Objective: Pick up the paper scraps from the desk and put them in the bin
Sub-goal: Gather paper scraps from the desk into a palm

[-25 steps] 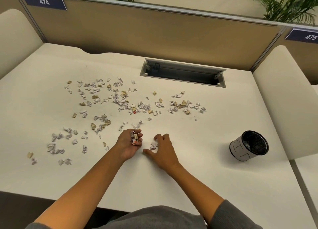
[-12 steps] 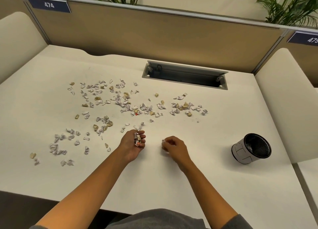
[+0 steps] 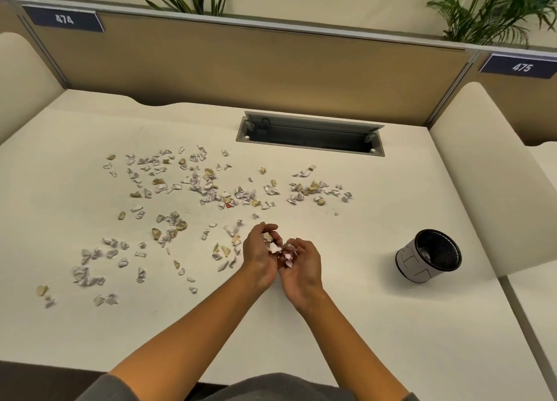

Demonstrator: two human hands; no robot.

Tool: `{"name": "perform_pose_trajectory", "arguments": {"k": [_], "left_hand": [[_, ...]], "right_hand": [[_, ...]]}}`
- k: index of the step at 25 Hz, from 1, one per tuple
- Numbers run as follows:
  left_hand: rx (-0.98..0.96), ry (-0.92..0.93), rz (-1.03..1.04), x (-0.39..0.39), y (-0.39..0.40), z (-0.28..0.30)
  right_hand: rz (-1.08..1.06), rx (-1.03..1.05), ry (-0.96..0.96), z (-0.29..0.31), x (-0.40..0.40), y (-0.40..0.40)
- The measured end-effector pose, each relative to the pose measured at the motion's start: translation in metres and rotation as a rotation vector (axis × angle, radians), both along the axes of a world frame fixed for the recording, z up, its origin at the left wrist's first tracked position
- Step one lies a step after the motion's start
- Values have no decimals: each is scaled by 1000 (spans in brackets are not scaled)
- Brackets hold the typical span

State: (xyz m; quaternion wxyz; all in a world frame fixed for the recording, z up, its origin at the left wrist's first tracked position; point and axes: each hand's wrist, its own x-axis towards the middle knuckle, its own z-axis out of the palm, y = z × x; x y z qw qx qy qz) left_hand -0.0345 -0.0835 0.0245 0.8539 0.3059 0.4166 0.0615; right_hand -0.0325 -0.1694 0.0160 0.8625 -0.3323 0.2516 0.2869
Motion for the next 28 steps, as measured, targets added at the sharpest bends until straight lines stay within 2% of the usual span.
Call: {"name": "perform_pose_trajectory", "arguments": {"k": [4,6,9,11,14,17,20,23,26,28], "left_hand": [[52,-130,-28,-1,-19,4],[81,-203,-84,-5,-25,7],[199,-273,-211,-10,-30,8],[235,-304,-297,-12,-31,10],[199,-384,-397,-12,-25,17],[205,-424,-381,-6,-7,17],[549,-190,-484,-2,13,3],[814,28,-844,-2,24,-24],[1151,47,-1195,-5,24,-49],[1330,23,-1268,-8,24,-58]], "right_hand": [[-143,282,205,-1,1,-1],[-150,414,227,-3,2,0],[-11,276,103,-7,6,0],[-1,268,56,-10,5,2],[-244,520,302,-13,7,-3],[-333,429,320,-12,14,-13],[-348,408,323,-6,17,-24],[-355,360,281,-1,18,-39],[-370,339,228,5,26,-63],[-386,334,174,11,35,-82]]}}
